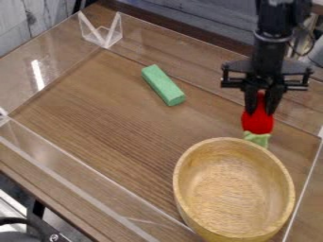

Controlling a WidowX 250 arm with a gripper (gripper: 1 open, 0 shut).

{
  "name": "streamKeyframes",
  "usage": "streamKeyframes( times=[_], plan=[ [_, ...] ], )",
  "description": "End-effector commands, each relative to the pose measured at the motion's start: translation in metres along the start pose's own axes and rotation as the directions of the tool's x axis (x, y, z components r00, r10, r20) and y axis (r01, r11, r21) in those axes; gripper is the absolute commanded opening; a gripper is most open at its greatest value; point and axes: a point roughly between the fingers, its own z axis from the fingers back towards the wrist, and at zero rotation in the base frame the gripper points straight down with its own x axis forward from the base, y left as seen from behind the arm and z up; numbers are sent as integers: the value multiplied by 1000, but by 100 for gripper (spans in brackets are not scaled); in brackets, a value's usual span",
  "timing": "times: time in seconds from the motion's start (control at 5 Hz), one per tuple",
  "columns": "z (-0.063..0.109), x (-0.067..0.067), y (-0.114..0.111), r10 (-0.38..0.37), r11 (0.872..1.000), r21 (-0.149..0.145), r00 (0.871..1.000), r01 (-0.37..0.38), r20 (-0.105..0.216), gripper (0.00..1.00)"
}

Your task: Move the red fruit to the right

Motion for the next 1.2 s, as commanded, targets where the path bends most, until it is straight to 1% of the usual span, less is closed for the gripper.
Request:
streamKeyframes(
  times=[0.0, 0.2, 0.4, 0.6, 0.8, 1.0],
  plan=[
    [3, 16, -11, 15, 999, -33, 998, -13, 60, 0],
    [-10, 21, -11, 34, 999, -29, 998, -32, 61, 100],
    [-3, 29, -19, 37, 999, -27, 997, -36, 66, 100],
    [3, 37, -22, 60, 998, -25, 995, -58, 75, 0],
    [16, 41, -12, 28, 999, -24, 996, -26, 84, 0],
    [28, 44, -5, 15, 1000, -24, 996, -13, 83, 100]
  ],
)
